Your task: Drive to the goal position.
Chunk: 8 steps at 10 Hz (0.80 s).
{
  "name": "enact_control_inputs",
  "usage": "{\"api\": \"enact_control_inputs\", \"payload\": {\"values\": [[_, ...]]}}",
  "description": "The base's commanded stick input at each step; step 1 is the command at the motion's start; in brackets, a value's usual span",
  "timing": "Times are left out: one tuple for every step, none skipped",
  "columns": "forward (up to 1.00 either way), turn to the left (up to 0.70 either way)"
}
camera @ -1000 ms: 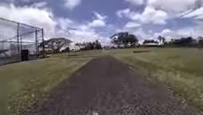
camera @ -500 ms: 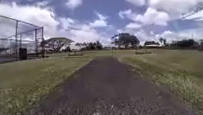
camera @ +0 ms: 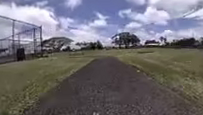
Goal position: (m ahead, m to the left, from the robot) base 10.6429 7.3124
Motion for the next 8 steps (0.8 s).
{"api": "enact_control_inputs", "payload": {"values": [[0.7, 0.0], [0.7, 0.0], [0.7, 0.0], [0.7, 0.0], [0.7, 0.0], [0.7, 0.0], [0.7, 0.0], [0.7, 0.0]]}}
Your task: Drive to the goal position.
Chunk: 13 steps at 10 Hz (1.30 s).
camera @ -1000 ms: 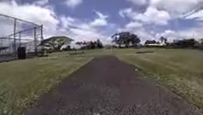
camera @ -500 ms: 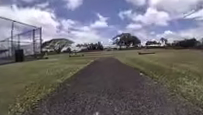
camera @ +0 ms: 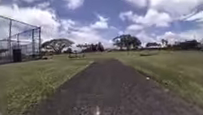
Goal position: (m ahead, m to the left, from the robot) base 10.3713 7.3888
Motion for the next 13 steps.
{"api": "enact_control_inputs", "payload": {"values": [[0.7, 0.0], [0.7, -0.01], [0.7, -0.1], [0.7, -0.35], [0.7, -0.35], [0.7, -0.07], [0.7, 0.0], [0.7, 0.0], [0.7, 0.0], [0.7, 0.0], [0.7, 0.0], [0.7, 0.0], [0.7, 0.0]]}}
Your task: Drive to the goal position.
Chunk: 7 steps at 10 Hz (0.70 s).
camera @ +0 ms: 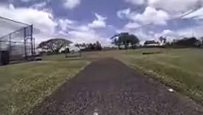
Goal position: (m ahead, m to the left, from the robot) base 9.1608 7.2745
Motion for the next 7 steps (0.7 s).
{"api": "enact_control_inputs", "payload": {"values": [[0.7, 0.0], [0.7, -0.07], [0.7, -0.22], [0.7, -0.35], [0.7, -0.33], [0.7, -0.04], [0.7, 0.0]]}}
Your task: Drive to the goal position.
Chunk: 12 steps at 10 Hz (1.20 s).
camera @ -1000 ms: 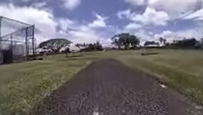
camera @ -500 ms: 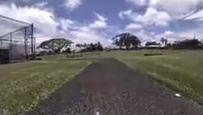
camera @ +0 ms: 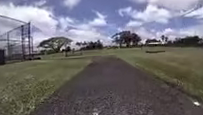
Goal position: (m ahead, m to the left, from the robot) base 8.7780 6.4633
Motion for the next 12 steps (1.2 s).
{"api": "enact_control_inputs", "payload": {"values": [[0.7, 0.0], [0.7, 0.0], [0.7, 0.0], [0.7, 0.0], [0.7, 0.0], [0.7, 0.0], [0.7, 0.0], [0.7, -0.03], [0.7, -0.18], [0.7, -0.32], [0.7, -0.34], [0.7, 0.0]]}}
